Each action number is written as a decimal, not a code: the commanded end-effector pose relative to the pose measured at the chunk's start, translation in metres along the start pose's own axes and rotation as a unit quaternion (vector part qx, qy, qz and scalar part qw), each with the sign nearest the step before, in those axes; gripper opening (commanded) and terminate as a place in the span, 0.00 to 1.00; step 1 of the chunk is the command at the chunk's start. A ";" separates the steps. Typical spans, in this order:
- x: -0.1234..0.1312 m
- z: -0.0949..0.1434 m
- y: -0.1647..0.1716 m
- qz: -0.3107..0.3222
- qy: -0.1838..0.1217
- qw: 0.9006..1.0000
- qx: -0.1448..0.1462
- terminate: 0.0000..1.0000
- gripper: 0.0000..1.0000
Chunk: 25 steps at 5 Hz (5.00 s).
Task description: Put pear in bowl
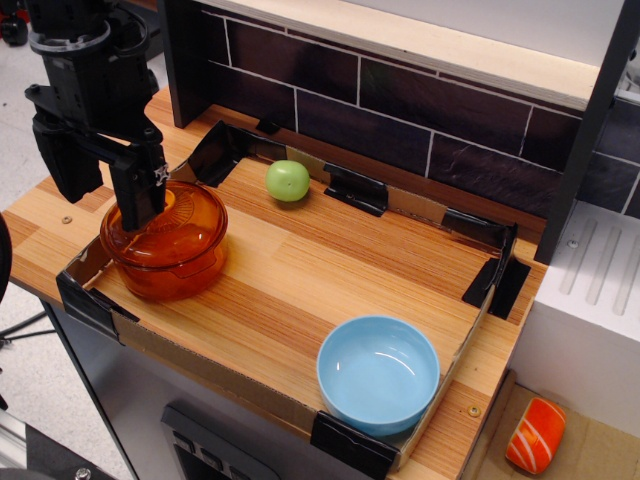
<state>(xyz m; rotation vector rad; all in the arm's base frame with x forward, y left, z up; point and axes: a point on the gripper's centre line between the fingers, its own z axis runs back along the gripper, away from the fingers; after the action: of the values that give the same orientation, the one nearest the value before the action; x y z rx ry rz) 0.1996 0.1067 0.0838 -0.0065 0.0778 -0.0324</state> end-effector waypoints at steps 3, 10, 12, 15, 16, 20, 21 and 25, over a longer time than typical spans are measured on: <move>0.040 0.019 -0.005 -0.002 -0.012 0.999 -0.035 0.00 1.00; 0.142 -0.040 -0.053 0.275 -0.109 0.955 0.000 0.00 1.00; 0.135 -0.031 -0.038 0.299 -0.094 0.950 -0.007 0.00 1.00; 0.148 -0.033 -0.022 0.318 -0.093 0.943 -0.003 0.00 1.00; 0.153 -0.038 -0.026 0.308 -0.104 0.946 -0.003 0.00 1.00; 0.120 -0.003 -0.042 0.263 -0.083 0.961 -0.019 0.00 0.00; 0.106 0.020 -0.061 0.227 -0.062 0.971 -0.050 0.00 0.00; 0.022 -0.018 -0.155 0.081 -0.012 0.995 -0.062 0.00 0.00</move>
<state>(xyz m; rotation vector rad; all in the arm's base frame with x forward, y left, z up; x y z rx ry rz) 0.2076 -0.0598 0.0540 -0.1143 0.0936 0.1310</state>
